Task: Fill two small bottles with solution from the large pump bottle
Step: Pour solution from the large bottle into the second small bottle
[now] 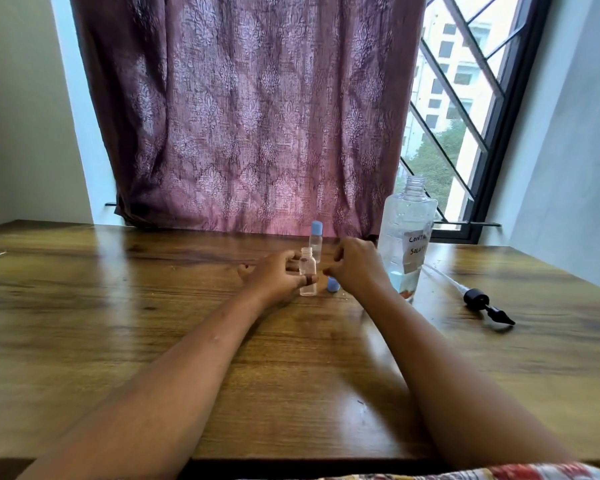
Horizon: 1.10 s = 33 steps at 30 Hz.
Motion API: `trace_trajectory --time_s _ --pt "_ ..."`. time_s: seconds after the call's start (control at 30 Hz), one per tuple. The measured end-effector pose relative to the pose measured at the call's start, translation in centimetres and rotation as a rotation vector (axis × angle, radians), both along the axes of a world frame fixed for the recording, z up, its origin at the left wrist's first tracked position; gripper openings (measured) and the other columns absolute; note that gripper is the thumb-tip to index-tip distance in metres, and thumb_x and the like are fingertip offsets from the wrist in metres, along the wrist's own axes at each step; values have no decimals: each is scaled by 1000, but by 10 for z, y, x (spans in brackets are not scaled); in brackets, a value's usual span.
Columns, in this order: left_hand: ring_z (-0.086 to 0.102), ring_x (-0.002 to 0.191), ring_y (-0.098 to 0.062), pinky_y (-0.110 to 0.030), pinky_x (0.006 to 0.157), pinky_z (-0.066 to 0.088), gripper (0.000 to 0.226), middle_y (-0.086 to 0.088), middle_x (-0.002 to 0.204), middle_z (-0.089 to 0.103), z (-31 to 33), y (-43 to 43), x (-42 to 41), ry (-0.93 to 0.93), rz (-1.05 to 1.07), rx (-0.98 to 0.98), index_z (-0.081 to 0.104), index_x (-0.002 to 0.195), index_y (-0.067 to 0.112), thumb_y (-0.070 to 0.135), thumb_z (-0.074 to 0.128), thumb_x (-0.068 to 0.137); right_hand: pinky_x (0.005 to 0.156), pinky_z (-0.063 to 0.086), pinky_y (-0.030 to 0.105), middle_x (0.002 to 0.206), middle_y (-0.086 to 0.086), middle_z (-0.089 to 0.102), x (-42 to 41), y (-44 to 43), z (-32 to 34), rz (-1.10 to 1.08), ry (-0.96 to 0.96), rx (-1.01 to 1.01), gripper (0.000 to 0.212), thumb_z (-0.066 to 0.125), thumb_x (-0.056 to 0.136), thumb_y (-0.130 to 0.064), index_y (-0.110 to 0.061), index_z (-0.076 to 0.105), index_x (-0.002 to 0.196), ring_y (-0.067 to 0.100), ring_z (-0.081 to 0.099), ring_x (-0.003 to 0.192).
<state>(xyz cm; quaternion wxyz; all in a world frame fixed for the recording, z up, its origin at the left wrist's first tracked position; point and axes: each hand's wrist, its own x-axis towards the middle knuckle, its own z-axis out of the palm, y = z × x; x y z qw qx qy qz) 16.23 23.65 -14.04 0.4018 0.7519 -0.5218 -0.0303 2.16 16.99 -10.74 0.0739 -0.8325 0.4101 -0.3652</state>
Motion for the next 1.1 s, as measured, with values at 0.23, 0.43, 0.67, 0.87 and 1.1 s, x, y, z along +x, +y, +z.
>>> trace_trajectory --time_s 0.23,0.43,0.67,0.87,1.1 --pt "55 112 -7 -40 91 20 50 17 109 68 2 1 0 27 -41 -32 57 113 36 51 74 69 57 37 21 82 4 66 -25 16 38 -147 -486 -513 6 65 79 -18 -17 61 83 14 52 69" --pt "54 115 -8 -38 90 19 50 14 111 68 2 2 -4 -47 -6 -70 54 116 37 46 75 71 95 33 41 124 8 49 -49 -14 32 -299 -619 -310 68 74 69 -45 -18 46 125 32 45 117" --pt "52 117 -9 -37 88 18 52 16 112 67 3 4 -6 -75 13 -59 52 118 38 47 73 72 103 35 47 144 17 34 -48 -34 10 -143 -655 156 107 85 60 -39 -32 15 141 37 42 126" --pt "51 118 -10 -36 87 16 50 18 112 66 0 4 -4 -50 -11 -47 50 116 40 51 72 72 103 33 48 139 20 35 -41 -27 8 -138 -558 42 115 85 58 -27 -31 10 145 38 42 123" --pt "50 116 -12 -38 86 16 45 16 113 67 1 5 -3 27 -41 -67 49 113 41 61 63 74 94 42 51 136 14 38 -40 -18 10 -202 -203 -207 116 82 59 -28 -34 8 148 42 46 115"
